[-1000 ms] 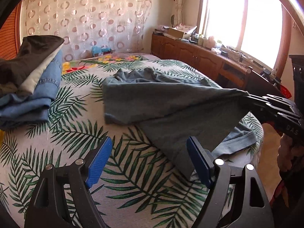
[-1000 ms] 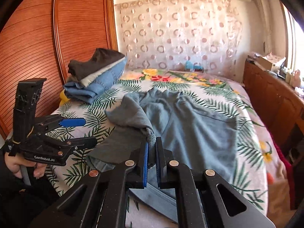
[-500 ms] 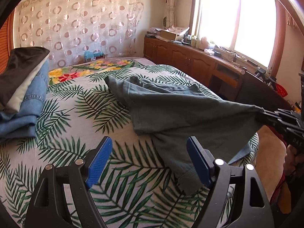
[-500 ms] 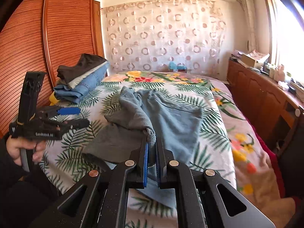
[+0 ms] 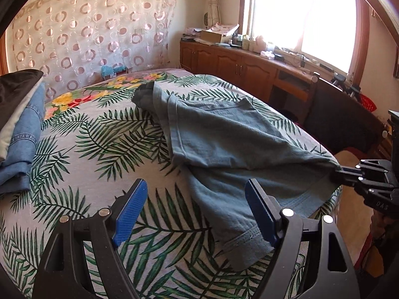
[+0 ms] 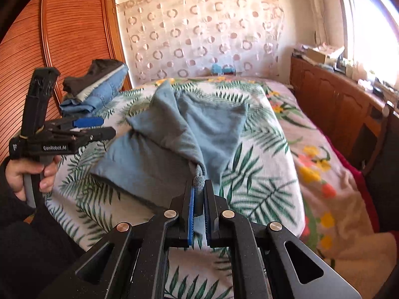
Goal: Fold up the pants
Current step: 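Lift the hem with the right gripper, fold it over the shorts, release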
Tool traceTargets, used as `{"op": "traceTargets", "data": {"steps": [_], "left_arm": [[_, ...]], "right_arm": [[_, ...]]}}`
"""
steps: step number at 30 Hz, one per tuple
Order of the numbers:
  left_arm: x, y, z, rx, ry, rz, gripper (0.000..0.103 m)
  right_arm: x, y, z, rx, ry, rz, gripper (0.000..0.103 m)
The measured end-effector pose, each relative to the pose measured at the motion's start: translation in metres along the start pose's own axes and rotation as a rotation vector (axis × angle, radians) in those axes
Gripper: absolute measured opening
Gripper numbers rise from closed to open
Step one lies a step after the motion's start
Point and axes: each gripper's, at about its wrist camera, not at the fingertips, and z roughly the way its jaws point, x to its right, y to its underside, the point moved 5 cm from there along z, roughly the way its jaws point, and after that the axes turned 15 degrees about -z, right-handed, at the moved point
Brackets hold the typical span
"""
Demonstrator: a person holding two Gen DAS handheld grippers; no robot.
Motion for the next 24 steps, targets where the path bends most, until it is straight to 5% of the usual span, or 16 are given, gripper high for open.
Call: {"op": "traceTargets", "data": {"steps": [17,24], "left_arm": [[-0.006,0.014,0.013,-0.048,-0.032,0.0,0.081],[-0.016,0.009,0.008,-0.022,-0.037,-0.025,0.081]], "right_arm": [[0.007,-0.006,-0.004,-0.012,-0.079,0.04,0.012],[0.01,-0.006,-0.005,-0.02,-0.024,0.035,0.012]]}}
